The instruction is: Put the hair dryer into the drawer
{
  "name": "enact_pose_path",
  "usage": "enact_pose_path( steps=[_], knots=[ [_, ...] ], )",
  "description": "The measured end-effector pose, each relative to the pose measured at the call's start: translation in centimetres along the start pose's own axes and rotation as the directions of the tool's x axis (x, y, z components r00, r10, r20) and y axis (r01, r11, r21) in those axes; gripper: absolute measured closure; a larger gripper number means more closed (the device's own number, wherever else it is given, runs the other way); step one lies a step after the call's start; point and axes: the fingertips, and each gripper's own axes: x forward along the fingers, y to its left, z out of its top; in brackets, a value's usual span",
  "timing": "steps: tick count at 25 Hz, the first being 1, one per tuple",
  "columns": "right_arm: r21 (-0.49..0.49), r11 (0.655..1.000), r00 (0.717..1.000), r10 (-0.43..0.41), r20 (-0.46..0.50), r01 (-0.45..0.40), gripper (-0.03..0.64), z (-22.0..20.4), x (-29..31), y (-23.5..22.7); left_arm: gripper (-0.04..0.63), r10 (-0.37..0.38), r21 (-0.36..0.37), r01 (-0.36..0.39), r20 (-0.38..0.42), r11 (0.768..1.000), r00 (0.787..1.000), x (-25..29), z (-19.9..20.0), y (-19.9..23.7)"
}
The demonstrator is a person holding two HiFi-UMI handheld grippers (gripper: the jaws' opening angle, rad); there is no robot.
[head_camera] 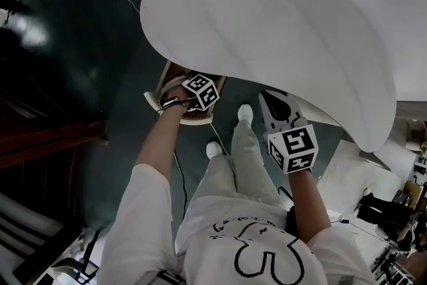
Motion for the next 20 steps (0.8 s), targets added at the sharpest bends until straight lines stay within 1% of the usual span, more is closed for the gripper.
enact_pose_path(
  steps=[2, 4, 7, 9, 11, 13, 15, 17, 20],
  knots=[
    [0.001, 1.000, 1.000, 0.002, -0.008, -0.002, 0.617, -0.4, 0.3, 0.1, 0.413, 0.011, -0.005, -0.011, 0.013, 1.000, 1.000, 0.2, 0.5, 0.5],
    [0.006, 1.000, 1.000, 0.004, -0.016, -0.004, 0.617, -0.8, 0.5, 0.4, 0.411, 0.047, 0.006, -0.048, 0.010, 0.999, 0.999, 0.4, 0.7, 0.9],
    [0.013, 1.000, 1.000, 0.009, -0.025, -0.008, 0.617, -1.2, 0.7, 0.8, 0.400, 0.114, 0.031, -0.113, -0.029, 0.993, 0.993, 1.2, 0.1, 1.2],
    [0.011, 1.000, 0.999, 0.010, -0.031, -0.010, 0.617, -1.4, 0.8, 1.0, 0.386, 0.140, 0.037, -0.138, -0.071, 0.990, 0.988, 2.0, -0.8, 1.1],
    [0.008, 1.000, 0.999, 0.009, -0.033, -0.008, 0.617, -1.4, 0.8, 0.9, 0.352, 0.177, 0.071, -0.168, -0.127, 0.983, 0.976, 2.5, -1.5, 1.0],
    [0.007, 1.000, 0.999, 0.002, -0.032, -0.002, 0.617, -1.4, 0.7, 0.8, 0.345, 0.232, 0.133, -0.211, -0.177, 0.969, 0.957, 2.7, -1.9, 1.3],
    [0.009, 1.000, 1.000, -0.002, -0.030, 0.003, 0.617, -1.2, 0.6, 0.8, 0.345, 0.262, 0.166, -0.232, -0.194, 0.958, 0.945, 2.8, -2.1, 1.3],
    [0.006, 1.000, 1.000, -0.002, -0.027, 0.003, 0.617, -1.1, 0.6, 0.9, 0.330, 0.268, 0.161, -0.239, -0.188, 0.958, 0.945, 2.8, -2.1, 1.5],
    [0.000, 1.000, 1.000, 0.001, -0.021, -0.001, 0.617, -0.7, 0.5, 1.1, 0.304, 0.263, 0.130, -0.243, -0.171, 0.961, 0.950, 2.3, -2.0, 1.6]
  ],
)
